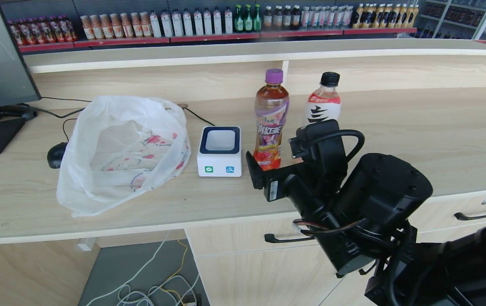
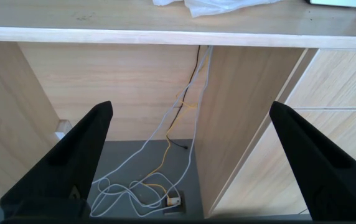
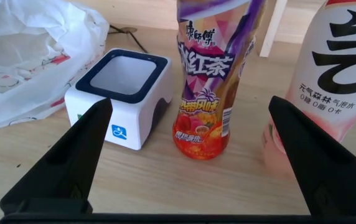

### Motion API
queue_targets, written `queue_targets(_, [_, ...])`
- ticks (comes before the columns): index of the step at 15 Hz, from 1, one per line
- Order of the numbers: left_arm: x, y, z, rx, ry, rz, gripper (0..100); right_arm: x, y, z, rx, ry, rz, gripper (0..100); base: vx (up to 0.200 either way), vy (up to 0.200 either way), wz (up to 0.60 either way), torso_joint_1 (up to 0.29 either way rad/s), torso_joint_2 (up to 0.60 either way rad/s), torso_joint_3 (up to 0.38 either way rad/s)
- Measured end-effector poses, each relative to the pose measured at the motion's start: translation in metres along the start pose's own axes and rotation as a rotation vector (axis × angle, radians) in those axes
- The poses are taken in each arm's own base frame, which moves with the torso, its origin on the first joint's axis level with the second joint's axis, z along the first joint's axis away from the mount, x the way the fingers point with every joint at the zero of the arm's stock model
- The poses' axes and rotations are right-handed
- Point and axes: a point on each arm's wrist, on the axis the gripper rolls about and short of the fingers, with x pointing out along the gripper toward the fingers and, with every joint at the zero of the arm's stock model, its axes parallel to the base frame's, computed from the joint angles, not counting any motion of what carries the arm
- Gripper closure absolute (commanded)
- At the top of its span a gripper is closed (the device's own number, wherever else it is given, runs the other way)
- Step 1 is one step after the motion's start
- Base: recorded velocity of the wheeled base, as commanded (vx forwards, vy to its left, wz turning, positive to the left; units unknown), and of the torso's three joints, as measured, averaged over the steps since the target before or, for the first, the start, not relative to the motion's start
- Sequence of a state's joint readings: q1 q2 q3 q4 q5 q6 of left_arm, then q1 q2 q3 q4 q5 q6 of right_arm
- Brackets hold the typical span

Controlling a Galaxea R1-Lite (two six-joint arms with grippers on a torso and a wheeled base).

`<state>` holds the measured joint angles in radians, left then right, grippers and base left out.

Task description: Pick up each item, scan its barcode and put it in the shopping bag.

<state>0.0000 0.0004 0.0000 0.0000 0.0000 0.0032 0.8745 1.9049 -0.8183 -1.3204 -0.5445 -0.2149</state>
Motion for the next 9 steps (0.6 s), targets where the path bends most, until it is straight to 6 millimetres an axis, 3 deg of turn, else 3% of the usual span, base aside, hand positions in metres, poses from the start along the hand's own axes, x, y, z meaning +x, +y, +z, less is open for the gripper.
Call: queue_targets(9, [0.0, 0.0, 0.0, 0.0, 0.0, 0.0, 0, 0.03, 0.011, -0.008, 0.014, -0.027, -0.033, 0, 0.0, 0.0, 0.0, 0.0, 0.0, 0.0])
